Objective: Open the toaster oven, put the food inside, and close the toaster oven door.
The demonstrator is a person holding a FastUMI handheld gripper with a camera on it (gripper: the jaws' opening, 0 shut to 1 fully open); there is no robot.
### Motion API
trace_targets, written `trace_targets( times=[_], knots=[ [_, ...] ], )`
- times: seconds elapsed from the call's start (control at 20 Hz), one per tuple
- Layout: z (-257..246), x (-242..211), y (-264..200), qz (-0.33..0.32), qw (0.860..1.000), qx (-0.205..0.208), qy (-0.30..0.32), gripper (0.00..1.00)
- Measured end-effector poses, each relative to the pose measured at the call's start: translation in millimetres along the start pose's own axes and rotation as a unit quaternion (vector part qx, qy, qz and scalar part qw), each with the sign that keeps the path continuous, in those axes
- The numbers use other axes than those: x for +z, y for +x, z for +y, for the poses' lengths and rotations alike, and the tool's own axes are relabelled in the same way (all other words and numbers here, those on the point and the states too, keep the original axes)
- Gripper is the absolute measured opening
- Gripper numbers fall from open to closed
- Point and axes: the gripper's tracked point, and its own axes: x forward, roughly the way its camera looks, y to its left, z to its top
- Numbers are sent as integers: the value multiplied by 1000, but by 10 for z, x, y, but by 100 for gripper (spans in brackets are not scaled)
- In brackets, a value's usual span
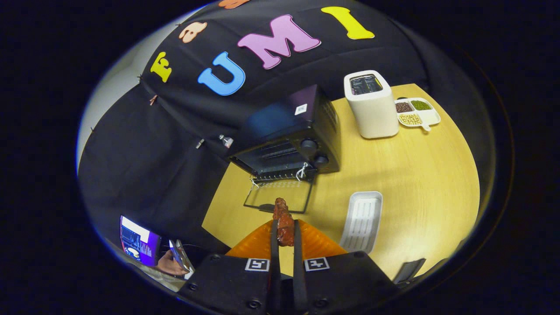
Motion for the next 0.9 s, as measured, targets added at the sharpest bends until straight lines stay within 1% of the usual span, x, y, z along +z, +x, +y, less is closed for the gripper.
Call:
trace_targets(
  times=[0.25, 0.45, 0.65, 0.9],
  knots=[
    [652, -47, 361, -18, 999, 14, -36, 14],
    [945, -6, 838, -34, 999, 12, -37, 14],
    [1013, 80, 1333, -46, 998, -4, -32, 14],
    [872, 134, 1845, -46, 998, -32, -9, 14]
  ],
)
